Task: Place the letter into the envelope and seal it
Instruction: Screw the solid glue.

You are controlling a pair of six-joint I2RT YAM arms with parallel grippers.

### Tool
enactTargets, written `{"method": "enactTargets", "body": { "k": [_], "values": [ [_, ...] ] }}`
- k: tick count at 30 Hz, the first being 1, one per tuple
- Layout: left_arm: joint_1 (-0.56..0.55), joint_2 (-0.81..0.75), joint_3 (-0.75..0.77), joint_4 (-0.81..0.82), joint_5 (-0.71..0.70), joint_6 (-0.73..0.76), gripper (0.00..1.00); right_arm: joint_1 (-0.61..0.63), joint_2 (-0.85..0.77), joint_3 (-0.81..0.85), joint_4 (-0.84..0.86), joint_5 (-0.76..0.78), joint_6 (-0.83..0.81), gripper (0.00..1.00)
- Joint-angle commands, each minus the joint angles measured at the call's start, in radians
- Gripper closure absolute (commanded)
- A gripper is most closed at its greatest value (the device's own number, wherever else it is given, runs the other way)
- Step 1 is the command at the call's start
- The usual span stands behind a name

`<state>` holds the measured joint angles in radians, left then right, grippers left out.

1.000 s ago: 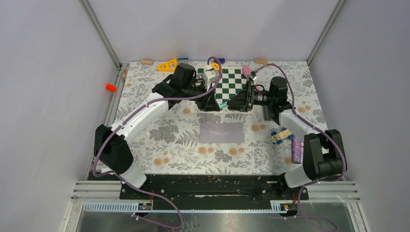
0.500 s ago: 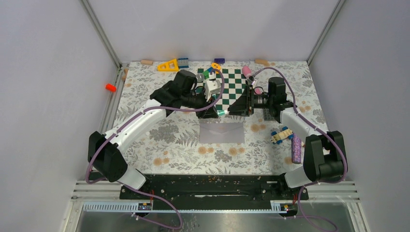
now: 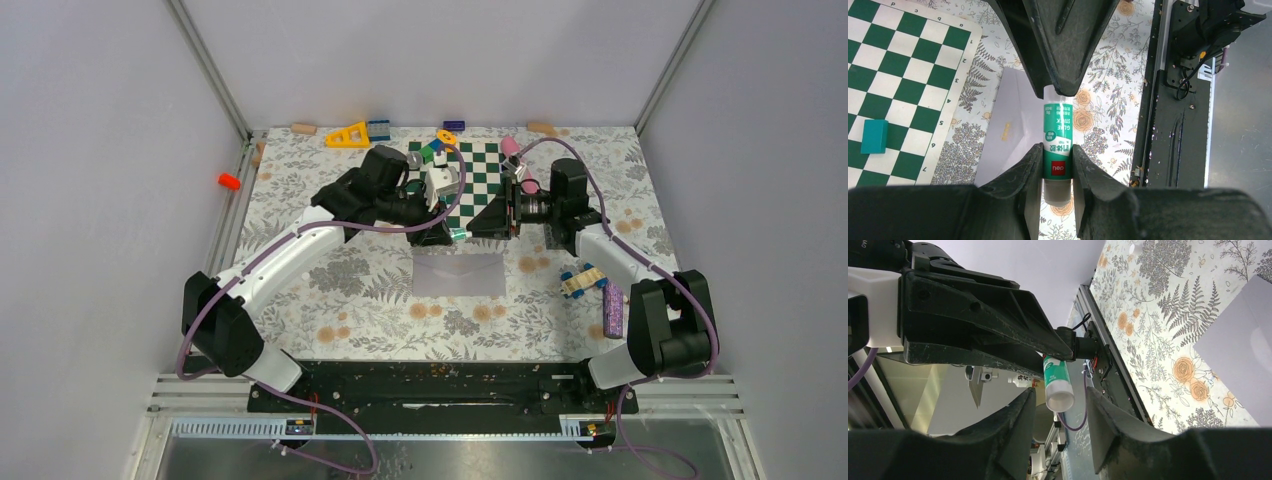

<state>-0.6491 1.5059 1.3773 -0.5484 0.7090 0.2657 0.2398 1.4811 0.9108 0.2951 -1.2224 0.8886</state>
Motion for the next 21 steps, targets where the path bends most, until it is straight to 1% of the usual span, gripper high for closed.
{"method": "enactTargets", "body": {
  "k": [1, 7, 8, 13, 15, 18, 21],
  "values": [
    [-0.007, -0.015, 0.003, 0.027, -0.003, 0.013, 1.0, 0.009, 0.001, 0.0, 0.05, -0.025, 0.019, 0.55],
    [-0.008, -0.011, 0.006, 0.028, 0.002, 0.009, 1.0, 0.01, -0.007, 0.002, 0.036, -0.029, -0.002, 0.7],
    [-0.007, -0.011, 0.005, 0.029, 0.004, 0.007, 1.0, 0.01, -0.01, 0.004, 0.024, -0.028, -0.013, 0.71],
    [-0.008, -0.006, 0.01, 0.024, 0.021, -0.004, 1.0, 0.013, -0.033, 0.022, -0.082, -0.018, -0.116, 0.7],
    [-0.008, 0.001, 0.016, 0.019, 0.035, -0.01, 1.0, 0.014, -0.046, 0.021, -0.093, -0.019, -0.147, 0.71],
    [-0.007, 0.015, 0.024, 0.016, 0.081, -0.026, 1.0, 0.021, -0.07, 0.012, -0.094, -0.021, -0.204, 0.71],
    [-0.002, 0.041, 0.039, 0.005, 0.16, -0.052, 1.0, 0.025, -0.098, 0.0, -0.101, -0.022, -0.293, 0.71]
  ]
}}
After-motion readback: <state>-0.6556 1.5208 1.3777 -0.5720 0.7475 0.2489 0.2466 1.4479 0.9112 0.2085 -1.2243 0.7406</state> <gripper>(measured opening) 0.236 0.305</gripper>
